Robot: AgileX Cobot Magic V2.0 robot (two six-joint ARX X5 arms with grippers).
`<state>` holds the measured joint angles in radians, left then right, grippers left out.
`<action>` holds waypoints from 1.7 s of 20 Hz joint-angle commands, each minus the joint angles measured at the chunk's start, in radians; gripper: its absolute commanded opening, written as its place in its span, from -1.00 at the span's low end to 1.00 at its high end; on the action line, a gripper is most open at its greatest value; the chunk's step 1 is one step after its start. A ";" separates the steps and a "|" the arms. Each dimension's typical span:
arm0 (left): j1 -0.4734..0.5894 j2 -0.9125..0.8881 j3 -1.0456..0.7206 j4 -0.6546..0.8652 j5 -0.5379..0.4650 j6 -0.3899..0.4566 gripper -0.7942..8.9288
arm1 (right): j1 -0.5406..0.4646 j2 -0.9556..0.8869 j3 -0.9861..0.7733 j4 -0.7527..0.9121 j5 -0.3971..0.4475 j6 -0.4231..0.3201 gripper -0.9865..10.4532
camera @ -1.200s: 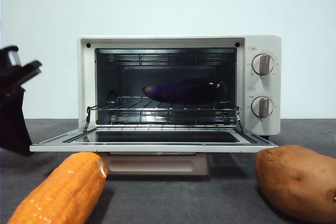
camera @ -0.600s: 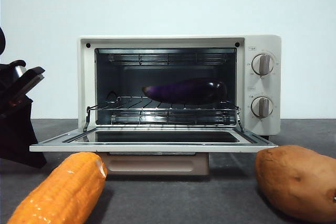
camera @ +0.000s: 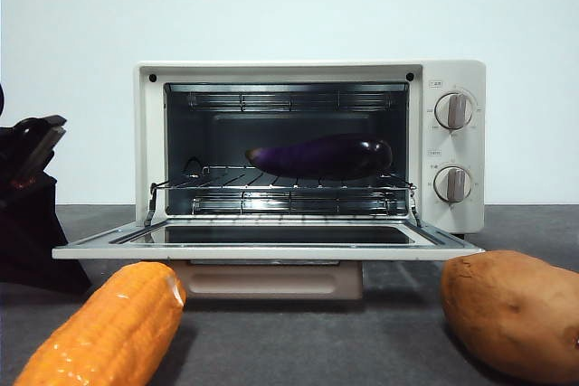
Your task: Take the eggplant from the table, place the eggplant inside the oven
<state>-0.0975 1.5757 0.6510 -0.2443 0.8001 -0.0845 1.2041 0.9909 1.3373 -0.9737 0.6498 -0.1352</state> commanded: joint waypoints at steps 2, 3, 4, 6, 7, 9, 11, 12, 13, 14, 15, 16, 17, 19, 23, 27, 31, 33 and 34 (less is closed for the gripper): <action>0.009 0.013 0.005 0.041 0.110 0.032 -0.82 | 0.016 -0.023 0.020 -0.052 0.000 0.087 -0.82; 0.014 0.013 0.005 0.055 0.135 0.032 -0.82 | 0.016 -0.034 0.020 -0.074 0.000 0.106 -0.82; 0.019 0.013 0.005 0.064 0.161 0.032 -0.82 | 0.016 -0.043 0.020 -0.095 0.000 0.125 -0.82; 0.027 0.013 0.005 0.084 0.216 0.032 -0.82 | 0.017 -0.058 0.019 -0.141 -0.008 0.164 -0.82; 0.031 0.013 0.006 0.094 0.246 0.032 -0.82 | 0.019 -0.066 0.019 -0.167 -0.019 0.185 -0.82; 0.037 0.013 0.009 0.115 0.305 0.030 -0.82 | 0.019 -0.077 0.019 -0.212 -0.051 0.220 -0.82; 0.045 0.013 0.022 0.118 0.356 0.027 -0.82 | 0.019 -0.089 0.019 -0.248 -0.079 0.246 -0.82; 0.048 0.013 0.033 0.118 0.381 0.025 -0.82 | 0.019 -0.095 0.019 -0.264 -0.090 0.259 -0.82; 0.054 0.013 0.048 0.117 0.404 0.017 -0.82 | 0.019 -0.100 0.019 -0.275 -0.103 0.266 -0.82; 0.059 0.013 0.064 0.118 0.424 0.009 -0.82 | 0.019 -0.104 0.018 -0.282 -0.112 0.269 -0.82; 0.065 0.013 0.087 0.118 0.445 -0.005 -0.82 | 0.019 -0.107 0.018 -0.285 -0.124 0.272 -0.82; 0.071 0.013 0.113 0.117 0.459 -0.022 -0.82 | 0.019 -0.110 0.018 -0.285 -0.137 0.274 -0.82; 0.076 0.013 0.138 0.118 0.463 -0.040 -0.82 | 0.019 -0.112 0.018 -0.285 -0.146 0.275 -0.82; 0.090 0.013 0.207 0.117 0.464 -0.087 -0.82 | 0.019 -0.112 0.017 -0.284 -0.161 0.275 -0.82; 0.111 0.013 0.346 0.113 0.464 -0.161 -0.82 | 0.019 -0.112 0.013 -0.283 -0.161 0.275 -0.82; 0.116 -0.008 0.461 0.029 0.445 -0.218 -0.82 | 0.019 -0.109 -0.027 -0.266 -0.160 0.275 -0.82; 0.093 -0.115 0.472 -0.100 0.272 -0.121 -0.82 | 0.018 -0.111 -0.129 -0.204 -0.159 0.275 -0.82; 0.064 -0.187 0.472 -0.211 0.120 -0.033 -0.82 | 0.015 -0.111 -0.181 -0.190 -0.147 0.275 -0.82; 0.046 -0.225 0.470 -0.264 0.043 0.015 -0.82 | 0.011 -0.110 -0.217 -0.175 -0.130 0.274 -0.82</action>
<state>-0.0383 1.3754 1.1099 -0.4717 0.9230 -0.1852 1.2076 0.8722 1.1339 -1.1625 0.5053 0.1284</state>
